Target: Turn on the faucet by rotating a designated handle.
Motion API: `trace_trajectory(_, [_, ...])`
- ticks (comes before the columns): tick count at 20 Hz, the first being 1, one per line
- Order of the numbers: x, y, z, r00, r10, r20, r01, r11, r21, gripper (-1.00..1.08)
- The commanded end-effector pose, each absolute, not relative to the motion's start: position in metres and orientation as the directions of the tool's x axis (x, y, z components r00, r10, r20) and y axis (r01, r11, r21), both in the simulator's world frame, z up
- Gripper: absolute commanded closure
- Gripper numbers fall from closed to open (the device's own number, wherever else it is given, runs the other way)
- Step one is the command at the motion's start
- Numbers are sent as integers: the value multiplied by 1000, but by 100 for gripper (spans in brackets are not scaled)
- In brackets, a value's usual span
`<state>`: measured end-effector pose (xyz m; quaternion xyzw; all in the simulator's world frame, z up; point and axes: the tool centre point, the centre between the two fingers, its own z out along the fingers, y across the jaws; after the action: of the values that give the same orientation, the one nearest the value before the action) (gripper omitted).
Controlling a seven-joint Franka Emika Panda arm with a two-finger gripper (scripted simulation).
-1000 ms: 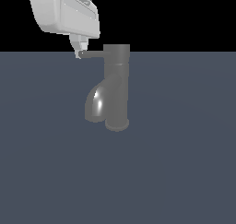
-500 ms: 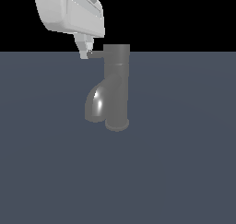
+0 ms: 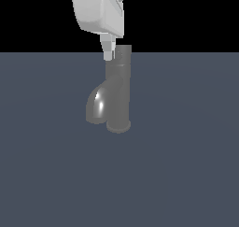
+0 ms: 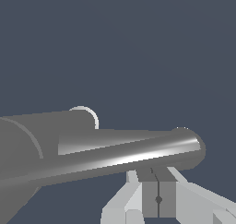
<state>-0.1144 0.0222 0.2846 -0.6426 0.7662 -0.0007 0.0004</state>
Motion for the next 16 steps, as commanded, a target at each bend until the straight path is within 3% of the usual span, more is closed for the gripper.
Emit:
trace_trajectory(1, [-117, -4, 285, -198, -980, 0, -980, 198, -1, 108])
trace_trajectory(6, [-121, -35, 285, -199, -980, 0, -980, 199, 0, 108])
trace_trajectory(8, [-120, -16, 285, -173, -985, 1, -985, 173, -2, 108])
trace_trajectory(16, [-102, -42, 285, -180, -984, 1, -984, 180, -2, 108])
